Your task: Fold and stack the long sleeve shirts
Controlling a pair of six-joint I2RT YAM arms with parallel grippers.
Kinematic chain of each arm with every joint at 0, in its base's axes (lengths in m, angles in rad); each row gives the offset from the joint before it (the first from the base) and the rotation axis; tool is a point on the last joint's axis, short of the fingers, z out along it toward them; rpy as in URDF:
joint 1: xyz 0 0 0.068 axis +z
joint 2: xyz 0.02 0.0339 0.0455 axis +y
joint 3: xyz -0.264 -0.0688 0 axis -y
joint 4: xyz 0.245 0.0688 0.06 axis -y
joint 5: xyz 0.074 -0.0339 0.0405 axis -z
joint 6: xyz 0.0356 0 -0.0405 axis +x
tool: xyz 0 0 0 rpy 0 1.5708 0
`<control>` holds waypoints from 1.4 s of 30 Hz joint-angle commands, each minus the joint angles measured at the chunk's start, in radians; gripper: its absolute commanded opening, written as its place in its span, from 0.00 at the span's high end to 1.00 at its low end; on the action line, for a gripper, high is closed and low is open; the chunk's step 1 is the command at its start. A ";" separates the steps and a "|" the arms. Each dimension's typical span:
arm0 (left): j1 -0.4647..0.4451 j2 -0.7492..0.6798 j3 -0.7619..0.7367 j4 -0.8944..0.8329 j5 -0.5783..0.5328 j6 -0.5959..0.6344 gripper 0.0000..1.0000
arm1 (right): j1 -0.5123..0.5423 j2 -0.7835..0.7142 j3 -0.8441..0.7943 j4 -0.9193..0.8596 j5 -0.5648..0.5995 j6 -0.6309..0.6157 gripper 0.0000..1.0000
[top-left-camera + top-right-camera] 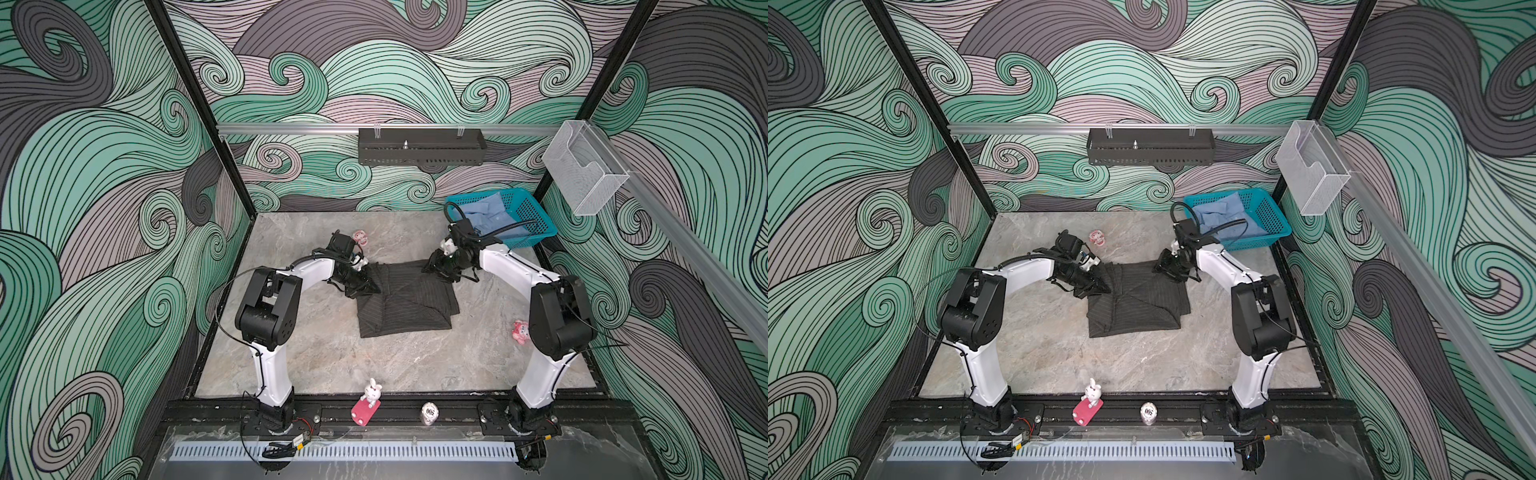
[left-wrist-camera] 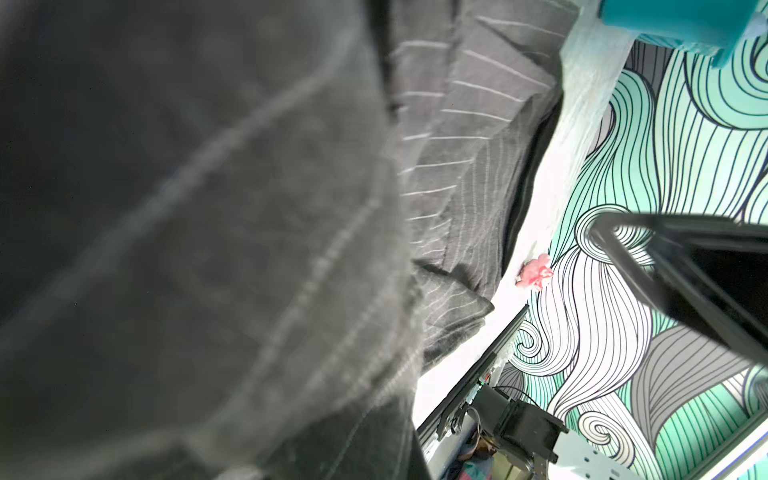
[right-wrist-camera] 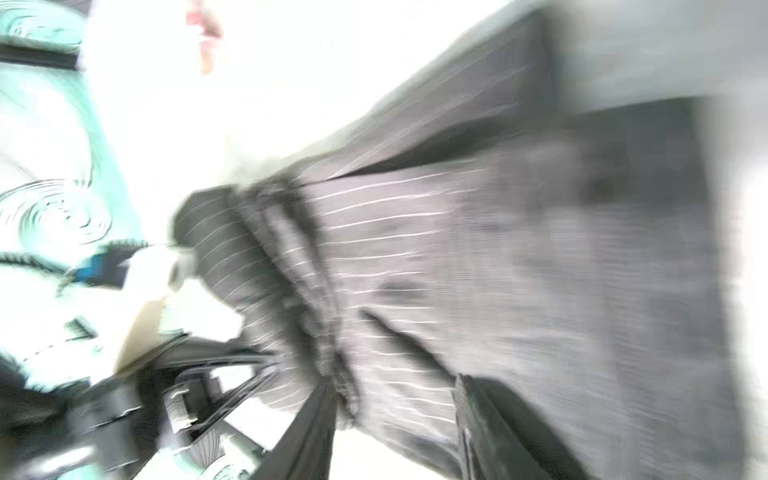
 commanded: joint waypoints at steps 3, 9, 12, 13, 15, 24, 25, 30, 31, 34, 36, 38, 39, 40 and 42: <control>-0.019 -0.017 0.097 -0.147 -0.029 0.079 1.00 | -0.074 0.034 -0.045 -0.127 0.101 -0.122 0.46; -0.024 0.002 0.131 -0.199 -0.038 0.104 1.00 | -0.119 0.119 -0.050 -0.127 0.066 -0.164 0.59; -0.043 0.003 0.168 -0.234 -0.050 0.119 1.00 | -0.119 0.151 -0.054 -0.126 0.050 -0.174 0.64; -0.050 0.003 0.185 -0.249 -0.057 0.124 1.00 | -0.120 0.158 -0.057 -0.125 0.048 -0.175 0.66; -0.066 0.003 0.218 -0.277 -0.066 0.133 1.00 | -0.122 0.167 -0.060 -0.124 0.039 -0.180 0.70; -0.186 0.088 0.384 -0.300 -0.089 0.092 1.00 | -0.122 0.152 -0.088 -0.083 -0.049 -0.181 0.79; -0.201 0.110 0.405 -0.300 -0.095 0.084 1.00 | -0.123 0.149 -0.092 -0.082 -0.055 -0.179 0.79; -0.262 0.210 0.510 -0.291 -0.108 0.045 1.00 | -0.122 0.131 -0.107 -0.085 -0.056 -0.181 0.79; -0.273 0.226 0.532 -0.291 -0.112 0.037 1.00 | -0.122 0.127 -0.110 -0.085 -0.055 -0.182 0.79; -0.298 0.259 0.586 -0.292 -0.119 0.022 1.00 | -0.123 0.115 -0.112 -0.095 -0.044 -0.186 0.79; -0.311 0.276 0.620 -0.299 -0.122 0.017 1.00 | -0.123 0.105 -0.112 -0.099 -0.031 -0.191 0.79; -0.324 0.288 0.647 -0.306 -0.124 0.012 1.00 | -0.123 0.102 -0.111 -0.109 -0.023 -0.195 0.79; -0.332 0.295 0.658 -0.306 -0.122 0.010 1.00 | -0.123 0.100 -0.110 -0.110 -0.019 -0.196 0.79; -0.341 0.302 0.668 -0.311 -0.122 0.009 1.00 | -0.124 0.100 -0.111 -0.110 -0.019 -0.196 0.79; -0.357 0.316 0.683 -0.311 -0.118 0.004 1.00 | -0.123 0.100 -0.109 -0.110 -0.020 -0.194 0.79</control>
